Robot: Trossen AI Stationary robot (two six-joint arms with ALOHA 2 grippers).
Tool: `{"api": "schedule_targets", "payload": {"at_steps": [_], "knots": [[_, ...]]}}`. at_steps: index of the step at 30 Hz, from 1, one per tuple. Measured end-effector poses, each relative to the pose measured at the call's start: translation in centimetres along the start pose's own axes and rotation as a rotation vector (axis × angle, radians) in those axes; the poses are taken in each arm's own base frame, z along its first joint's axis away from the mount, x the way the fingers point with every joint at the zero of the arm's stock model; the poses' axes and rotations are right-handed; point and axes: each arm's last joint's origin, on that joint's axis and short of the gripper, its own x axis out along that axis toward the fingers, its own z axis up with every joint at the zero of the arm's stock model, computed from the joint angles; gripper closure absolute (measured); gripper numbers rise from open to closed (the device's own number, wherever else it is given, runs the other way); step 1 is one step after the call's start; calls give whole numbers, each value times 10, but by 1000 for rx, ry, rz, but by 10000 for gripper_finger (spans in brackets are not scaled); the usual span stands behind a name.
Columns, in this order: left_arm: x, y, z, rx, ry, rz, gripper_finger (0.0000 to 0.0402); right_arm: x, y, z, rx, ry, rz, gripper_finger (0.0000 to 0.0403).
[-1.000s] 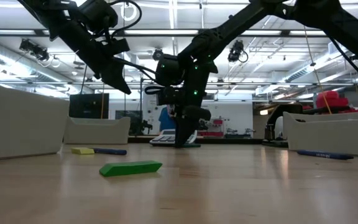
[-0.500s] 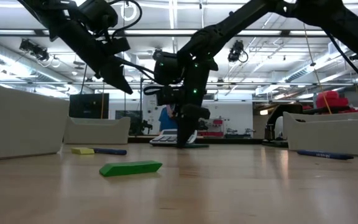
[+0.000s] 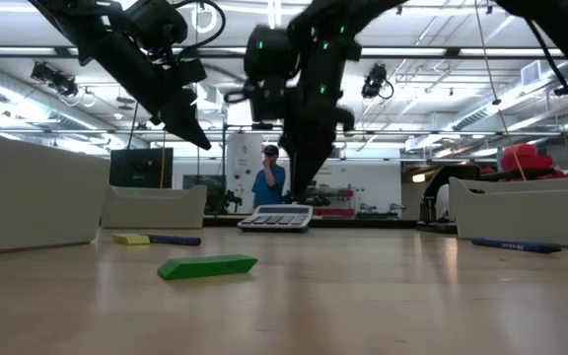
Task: Sort crayons/erasers/pens/pencils in bins
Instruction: Put the green crayon into the bottom right gray bin
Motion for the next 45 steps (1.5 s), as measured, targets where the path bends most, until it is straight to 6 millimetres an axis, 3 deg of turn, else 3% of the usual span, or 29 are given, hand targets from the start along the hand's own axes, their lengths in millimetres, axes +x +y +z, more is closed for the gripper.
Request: {"api": "schedule_targets", "payload": {"at_steps": [14, 23, 30, 37, 45], "knots": [[-3, -10, 1, 19, -11, -43, 338, -79, 77, 0, 21, -88, 33, 363], [-6, -20, 2, 22, -21, -79, 338, -116, 96, -26, 187, 14, 42, 363], [-8, -26, 2, 31, -27, -99, 338, -143, 119, -55, 333, 113, -80, 363], [-10, -30, 2, 40, -30, -111, 346, -136, 143, -97, 464, 54, -106, 363], [-9, -30, 2, 36, -30, -110, 340, -105, 169, -155, 678, 5, -49, 363]]}}
